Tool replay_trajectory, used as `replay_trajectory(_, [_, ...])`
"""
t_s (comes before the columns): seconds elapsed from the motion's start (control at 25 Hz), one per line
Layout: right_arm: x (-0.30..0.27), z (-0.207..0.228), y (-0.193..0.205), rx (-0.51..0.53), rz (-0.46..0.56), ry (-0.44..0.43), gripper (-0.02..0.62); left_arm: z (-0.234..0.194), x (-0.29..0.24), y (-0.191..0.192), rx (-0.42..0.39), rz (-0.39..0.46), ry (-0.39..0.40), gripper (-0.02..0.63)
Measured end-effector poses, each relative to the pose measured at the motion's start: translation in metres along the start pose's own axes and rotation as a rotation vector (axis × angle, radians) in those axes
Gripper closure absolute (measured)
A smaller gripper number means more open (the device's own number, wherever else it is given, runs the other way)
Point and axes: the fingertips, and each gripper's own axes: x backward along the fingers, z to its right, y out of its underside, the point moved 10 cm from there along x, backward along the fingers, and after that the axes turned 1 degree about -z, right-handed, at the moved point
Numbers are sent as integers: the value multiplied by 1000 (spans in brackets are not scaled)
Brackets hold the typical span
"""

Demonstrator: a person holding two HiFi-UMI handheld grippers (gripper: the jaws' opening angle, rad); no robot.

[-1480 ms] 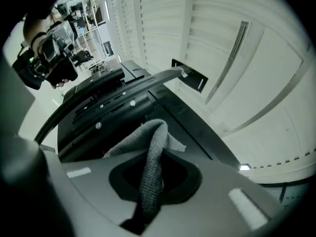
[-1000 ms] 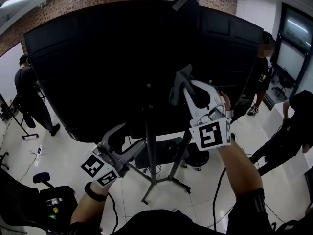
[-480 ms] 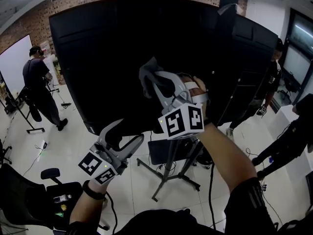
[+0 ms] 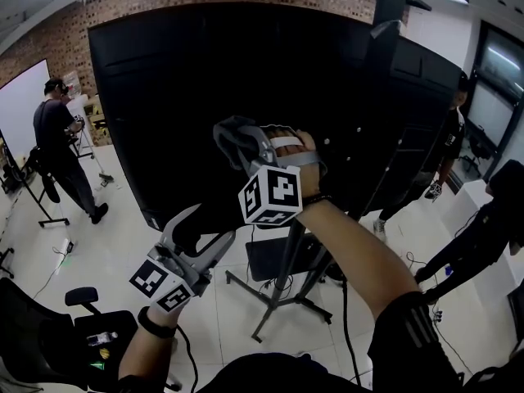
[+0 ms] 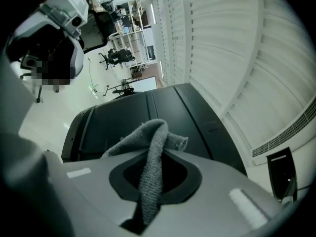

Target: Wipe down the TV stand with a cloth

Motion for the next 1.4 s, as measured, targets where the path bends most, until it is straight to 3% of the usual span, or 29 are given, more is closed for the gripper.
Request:
replay_trajectory(0.2, [7,4,16,28,-80,-4,578,-1,-7,6,17,-3,25,294])
replay_trajectory(0.48, [21,0,48,196,-245,21,578,3,-16,16,46,7,57,293])
replay_trajectory(0.72, [30,4,57,223,-316,8,578,8,-19,26,69,-8,90,293])
replay_trajectory(1.0, [44,10,32,38,-159,-16,578,2,-10,23,68,2,72,293])
replay_trajectory(1.24, [22,-18,-7,27,-46,-59,578,-4,7,22,55,-23,37,293])
replay_trajectory(1.4, [5,-35,-15,19,-48,-107,578,-7,18,23,53,-38,9,294])
